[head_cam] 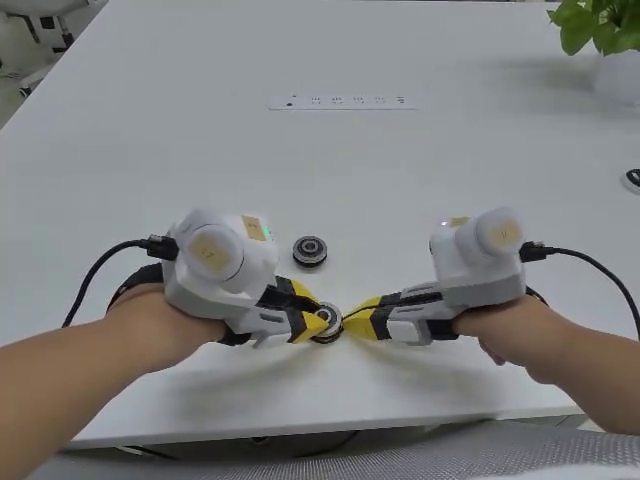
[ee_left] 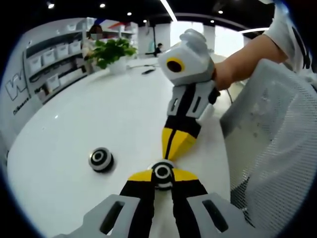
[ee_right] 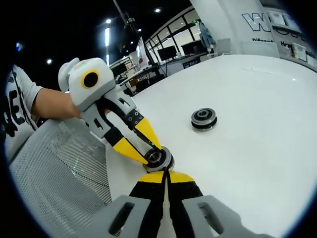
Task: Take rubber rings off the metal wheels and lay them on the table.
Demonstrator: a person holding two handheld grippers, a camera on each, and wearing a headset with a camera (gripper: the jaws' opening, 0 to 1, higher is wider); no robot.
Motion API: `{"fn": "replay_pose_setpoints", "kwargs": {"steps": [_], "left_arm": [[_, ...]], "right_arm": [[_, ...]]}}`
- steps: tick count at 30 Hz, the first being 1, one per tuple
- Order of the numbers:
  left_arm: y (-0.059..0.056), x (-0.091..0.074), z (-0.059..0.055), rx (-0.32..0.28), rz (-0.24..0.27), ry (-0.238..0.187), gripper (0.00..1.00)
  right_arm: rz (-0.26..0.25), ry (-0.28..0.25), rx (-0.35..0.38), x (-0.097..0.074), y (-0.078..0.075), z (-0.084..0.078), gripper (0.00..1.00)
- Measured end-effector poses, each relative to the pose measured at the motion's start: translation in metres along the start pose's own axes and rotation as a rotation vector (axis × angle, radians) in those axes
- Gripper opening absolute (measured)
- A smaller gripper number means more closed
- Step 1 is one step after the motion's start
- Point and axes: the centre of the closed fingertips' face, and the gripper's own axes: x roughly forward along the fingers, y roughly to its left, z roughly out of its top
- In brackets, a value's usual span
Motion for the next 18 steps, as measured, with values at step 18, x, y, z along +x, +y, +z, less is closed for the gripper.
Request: {"fn": "replay_pose_setpoints", "kwargs": {"steps": [18], "left_arm": [[-0.0001,0.0010,0.0007,0.003,0.004,0.015,0.12]], "right_arm": [[-0.010,0.001,0.091,-0.0029,0.0064,0.0034,0.00]]}}
